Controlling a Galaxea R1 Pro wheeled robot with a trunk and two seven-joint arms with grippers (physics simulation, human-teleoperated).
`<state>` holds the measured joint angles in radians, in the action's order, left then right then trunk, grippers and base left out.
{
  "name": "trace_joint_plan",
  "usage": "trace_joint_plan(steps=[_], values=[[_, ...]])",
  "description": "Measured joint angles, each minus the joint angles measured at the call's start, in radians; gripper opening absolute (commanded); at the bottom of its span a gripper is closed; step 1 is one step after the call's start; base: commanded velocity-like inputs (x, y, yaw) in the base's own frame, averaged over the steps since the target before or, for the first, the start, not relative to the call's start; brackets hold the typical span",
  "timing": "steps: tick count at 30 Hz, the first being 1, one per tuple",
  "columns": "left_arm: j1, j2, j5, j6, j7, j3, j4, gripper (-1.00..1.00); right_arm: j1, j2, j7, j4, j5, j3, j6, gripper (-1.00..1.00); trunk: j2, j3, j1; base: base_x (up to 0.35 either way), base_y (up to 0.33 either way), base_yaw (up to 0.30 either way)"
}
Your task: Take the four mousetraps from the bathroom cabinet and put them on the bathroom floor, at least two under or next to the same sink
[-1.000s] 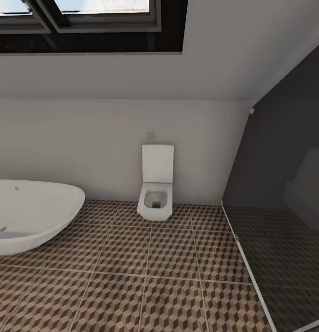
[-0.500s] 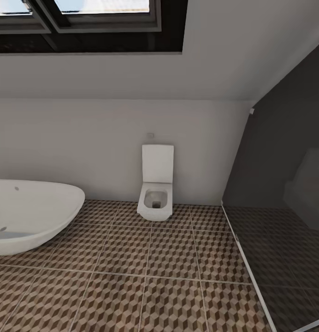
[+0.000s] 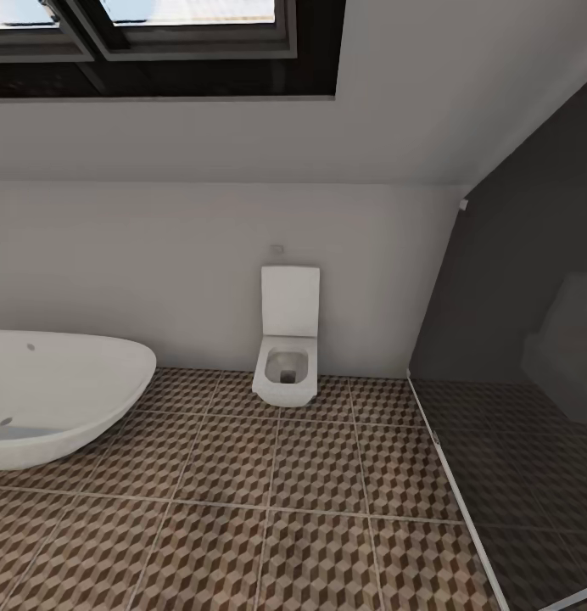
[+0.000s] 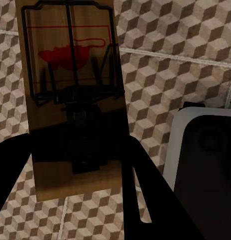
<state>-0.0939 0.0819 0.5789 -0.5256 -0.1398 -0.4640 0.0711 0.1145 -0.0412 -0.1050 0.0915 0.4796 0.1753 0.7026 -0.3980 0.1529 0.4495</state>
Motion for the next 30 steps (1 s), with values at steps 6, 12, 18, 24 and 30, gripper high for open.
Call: trace_joint_plan(steps=[6, 12, 18, 24, 30], values=[[0.0, 0.0, 0.0, 0.0, 0.0, 0.0, 0.0, -1.0, 0.0, 0.0, 0.0, 0.0, 0.0, 0.0, 0.0, -1.0, 0.0, 0.0, 0.0, 0.0, 0.0, 0.0], [0.0, 0.0, 0.0, 0.0, 0.0, 0.0, 0.0, -1.0, 0.0, 0.0, 0.0, 0.0, 0.0, 0.0, 0.0, -1.0, 0.0, 0.0, 0.0, 0.0, 0.0, 0.0], [0.0, 0.0, 0.0, 0.0, 0.0, 0.0, 0.0, -1.0, 0.0, 0.0, 0.0, 0.0, 0.0, 0.0, 0.0, -1.0, 0.0, 0.0, 0.0, 0.0, 0.0, 0.0], [0.0, 0.0, 0.0, 0.0, 0.0, 0.0, 0.0, -1.0, 0.0, 0.0, 0.0, 0.0, 0.0, 0.0, 0.0, -1.0, 0.0, 0.0, 0.0, 0.0, 0.0, 0.0], [0.0, 0.0, 0.0, 0.0, 0.0, 0.0, 0.0, -1.0, 0.0, 0.0, 0.0, 0.0, 0.0, 0.0, 0.0, -1.0, 0.0, 0.0, 0.0, 0.0, 0.0, 0.0]])
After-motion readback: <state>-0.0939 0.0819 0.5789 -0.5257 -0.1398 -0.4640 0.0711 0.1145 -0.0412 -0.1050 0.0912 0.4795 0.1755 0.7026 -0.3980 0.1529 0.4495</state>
